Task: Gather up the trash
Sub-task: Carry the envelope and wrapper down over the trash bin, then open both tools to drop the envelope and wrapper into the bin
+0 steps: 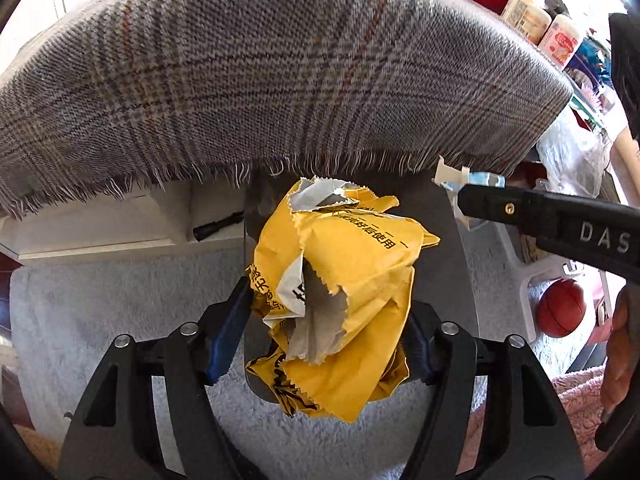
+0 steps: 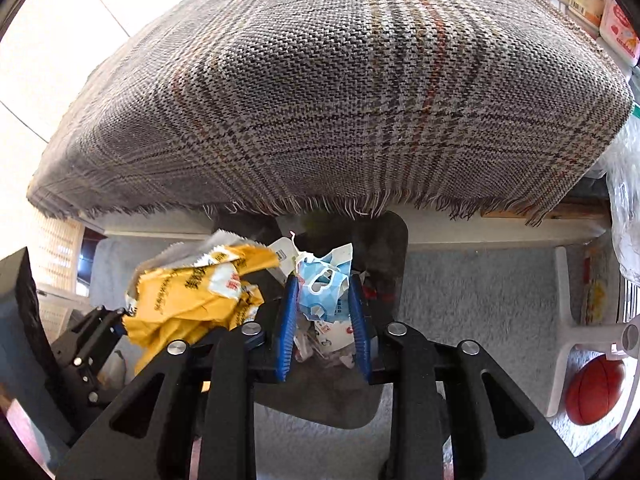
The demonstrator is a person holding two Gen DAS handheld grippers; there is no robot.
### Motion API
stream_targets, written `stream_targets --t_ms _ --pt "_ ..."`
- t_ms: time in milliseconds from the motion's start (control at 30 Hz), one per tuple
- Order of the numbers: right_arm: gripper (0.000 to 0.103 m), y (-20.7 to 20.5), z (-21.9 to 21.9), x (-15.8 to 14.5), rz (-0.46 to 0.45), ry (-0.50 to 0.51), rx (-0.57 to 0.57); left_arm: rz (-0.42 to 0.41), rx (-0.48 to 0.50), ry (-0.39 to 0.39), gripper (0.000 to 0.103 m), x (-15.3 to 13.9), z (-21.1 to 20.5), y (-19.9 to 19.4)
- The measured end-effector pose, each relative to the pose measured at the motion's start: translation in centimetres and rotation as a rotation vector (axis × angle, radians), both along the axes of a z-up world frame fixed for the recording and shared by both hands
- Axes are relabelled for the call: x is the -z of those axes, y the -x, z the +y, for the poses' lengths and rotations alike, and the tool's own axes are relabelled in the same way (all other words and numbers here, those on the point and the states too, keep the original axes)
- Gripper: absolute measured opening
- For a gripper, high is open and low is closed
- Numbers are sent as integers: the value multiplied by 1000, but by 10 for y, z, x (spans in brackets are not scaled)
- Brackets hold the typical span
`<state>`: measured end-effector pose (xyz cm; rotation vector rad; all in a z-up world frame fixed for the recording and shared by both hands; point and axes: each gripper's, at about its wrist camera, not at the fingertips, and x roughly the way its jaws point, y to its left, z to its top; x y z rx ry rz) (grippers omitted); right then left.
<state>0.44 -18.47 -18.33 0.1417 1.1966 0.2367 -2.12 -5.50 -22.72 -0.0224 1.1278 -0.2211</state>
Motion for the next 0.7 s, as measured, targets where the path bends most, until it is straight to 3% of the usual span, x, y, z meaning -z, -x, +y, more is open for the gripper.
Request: stream_targets --t_ms 167,300,333,533,633,700 --pt "51 -1 4 1 4 2 3 1 -5 7 74 -2 7 -1" --pt "61 -3 5 -4 -10 0 5 -17 -6 15 90 -11 10 2" --pt "68 -3 3 -5 -14 1 8 -21 -6 14 95 -13 11 2" --pt "99 0 -19 -26 -83 -24 71 -42 -6 28 95 -34 23 12" --pt "100 8 -37 -48 -137 -95 89 -90 -7 44 95 -61 32 17" --pt "100 16 -42 -68 -192 -111 88 -165 -9 58 95 -92 39 21"
